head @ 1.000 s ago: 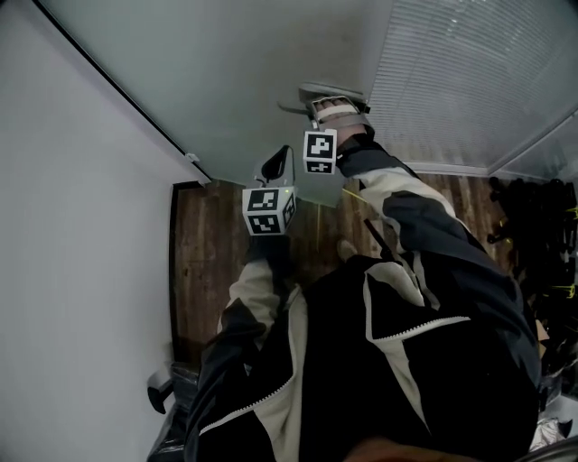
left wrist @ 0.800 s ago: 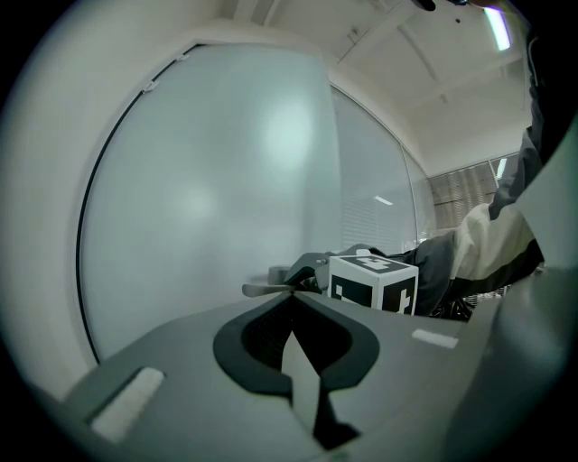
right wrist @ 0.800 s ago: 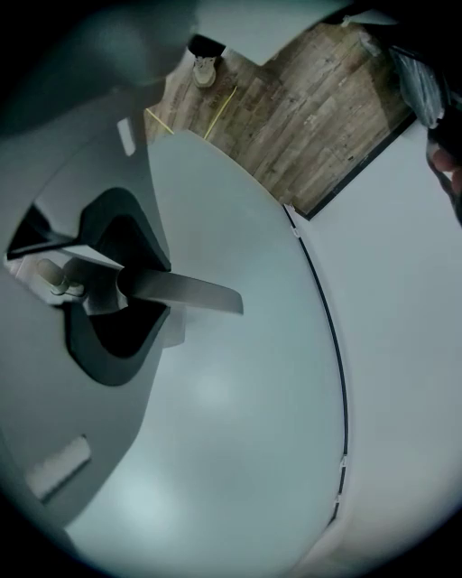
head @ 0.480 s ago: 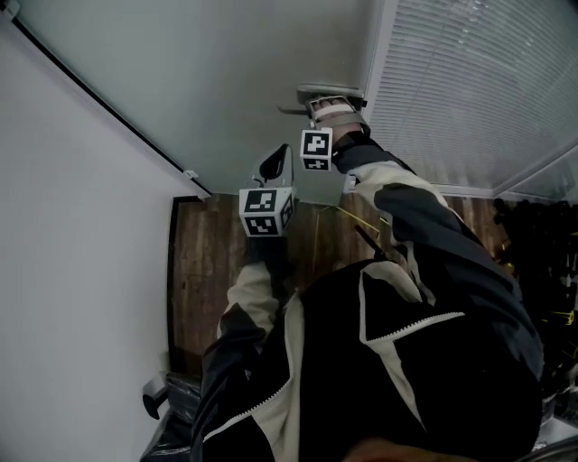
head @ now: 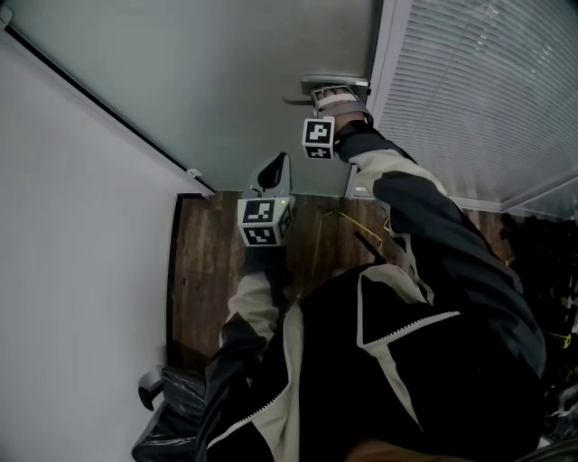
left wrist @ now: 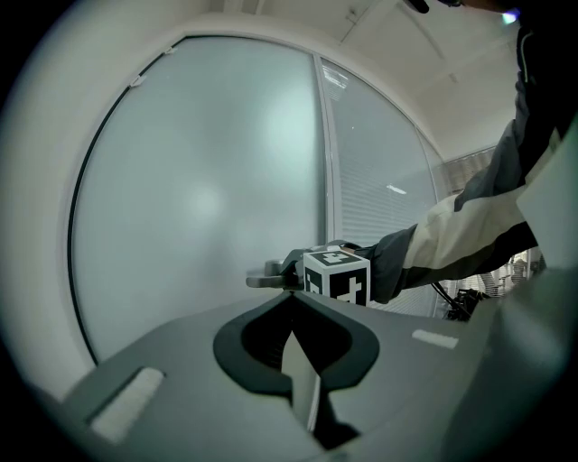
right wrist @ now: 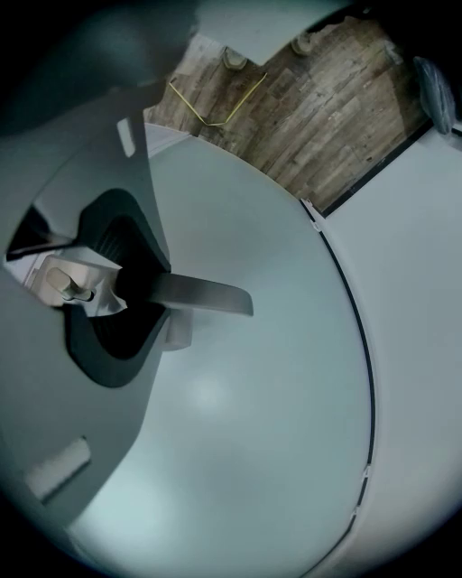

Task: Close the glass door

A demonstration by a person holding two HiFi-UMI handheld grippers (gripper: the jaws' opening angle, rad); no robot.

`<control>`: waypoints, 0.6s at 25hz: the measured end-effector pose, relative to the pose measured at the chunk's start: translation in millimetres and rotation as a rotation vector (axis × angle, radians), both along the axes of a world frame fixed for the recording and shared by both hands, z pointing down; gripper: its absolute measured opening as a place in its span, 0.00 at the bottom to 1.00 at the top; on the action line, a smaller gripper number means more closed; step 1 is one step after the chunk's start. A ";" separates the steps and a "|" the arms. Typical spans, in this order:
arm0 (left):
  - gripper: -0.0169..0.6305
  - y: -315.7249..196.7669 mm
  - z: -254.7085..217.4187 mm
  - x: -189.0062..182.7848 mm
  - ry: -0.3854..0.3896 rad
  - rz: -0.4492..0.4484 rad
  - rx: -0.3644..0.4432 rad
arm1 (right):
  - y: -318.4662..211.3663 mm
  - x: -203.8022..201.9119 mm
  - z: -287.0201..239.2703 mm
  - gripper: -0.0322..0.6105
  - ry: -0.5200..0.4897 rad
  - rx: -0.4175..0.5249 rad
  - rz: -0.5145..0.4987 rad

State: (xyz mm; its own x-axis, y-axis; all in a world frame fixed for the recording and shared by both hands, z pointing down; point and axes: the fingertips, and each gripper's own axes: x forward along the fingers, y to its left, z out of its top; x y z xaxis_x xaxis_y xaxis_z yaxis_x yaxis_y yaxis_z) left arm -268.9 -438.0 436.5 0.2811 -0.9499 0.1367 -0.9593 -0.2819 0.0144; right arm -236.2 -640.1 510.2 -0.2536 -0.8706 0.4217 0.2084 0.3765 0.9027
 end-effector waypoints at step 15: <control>0.04 -12.6 2.9 -2.7 -0.001 -0.055 -0.001 | -20.6 -1.3 -2.3 0.22 0.000 0.011 -0.030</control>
State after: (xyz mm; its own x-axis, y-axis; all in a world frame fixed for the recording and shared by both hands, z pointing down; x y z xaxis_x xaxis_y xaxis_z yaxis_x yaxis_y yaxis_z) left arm -271.5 -450.6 439.4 0.2284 -0.9638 0.1377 -0.9734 -0.2287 0.0133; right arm -237.6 -660.7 507.9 -0.2791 -0.8671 0.4126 0.2196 0.3607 0.9065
